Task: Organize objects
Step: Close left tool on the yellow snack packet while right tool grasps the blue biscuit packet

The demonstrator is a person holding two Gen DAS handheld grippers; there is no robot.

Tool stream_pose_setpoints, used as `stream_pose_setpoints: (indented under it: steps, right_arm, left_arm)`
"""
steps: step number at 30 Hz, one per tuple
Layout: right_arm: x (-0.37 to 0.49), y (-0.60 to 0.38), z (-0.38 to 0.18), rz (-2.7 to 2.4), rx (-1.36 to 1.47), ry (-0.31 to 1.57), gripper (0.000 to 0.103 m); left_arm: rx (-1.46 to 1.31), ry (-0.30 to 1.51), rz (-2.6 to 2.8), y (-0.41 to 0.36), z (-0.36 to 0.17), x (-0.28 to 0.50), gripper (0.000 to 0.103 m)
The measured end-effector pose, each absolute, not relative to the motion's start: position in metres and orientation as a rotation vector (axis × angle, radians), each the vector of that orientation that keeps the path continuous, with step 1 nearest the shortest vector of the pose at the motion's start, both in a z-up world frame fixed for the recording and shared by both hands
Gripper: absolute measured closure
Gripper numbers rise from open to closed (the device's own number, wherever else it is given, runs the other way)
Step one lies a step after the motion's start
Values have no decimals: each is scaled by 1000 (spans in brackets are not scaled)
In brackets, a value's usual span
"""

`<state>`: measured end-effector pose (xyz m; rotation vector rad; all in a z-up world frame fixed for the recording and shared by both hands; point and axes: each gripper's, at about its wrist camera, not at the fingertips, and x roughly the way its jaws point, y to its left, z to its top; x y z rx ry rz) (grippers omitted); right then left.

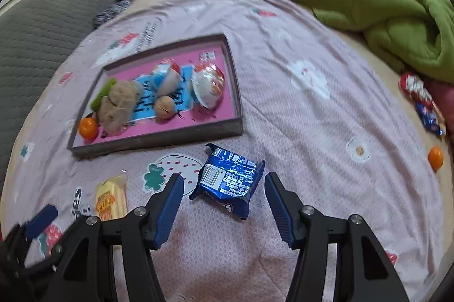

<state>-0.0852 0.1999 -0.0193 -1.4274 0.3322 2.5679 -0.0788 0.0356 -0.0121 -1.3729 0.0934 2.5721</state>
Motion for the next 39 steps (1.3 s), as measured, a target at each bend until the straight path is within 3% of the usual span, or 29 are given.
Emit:
stream_pose_setpoints:
  steps: [10, 17, 32, 34, 36, 39]
  right_arm:
    - [-111, 214, -41, 2352, -1522, 448, 44]
    - [-123, 220, -59, 2287, -1543, 584, 44]
    - [-133, 214, -82, 2310, -1578, 499, 47]
    - [-130, 213, -81, 2345, -1575, 483, 48]
    - [-126, 211, -80, 2379, -1576, 453, 48]
    - [-117, 206, -75, 2443, -1569, 438, 48]
  left_arm:
    - [-1445, 87, 2565, 49, -30, -94, 27]
    - [-1567, -24, 2567, 44, -45, -107, 27]
    - [-1690, -27, 2571, 52, -76, -114, 27]
    - [-1672, -17, 2549, 53, -76, -115, 34]
    - [-1644, -4, 2544, 53, -73, -117, 58]
    - [-1627, 19, 2538, 52, -71, -118, 59]
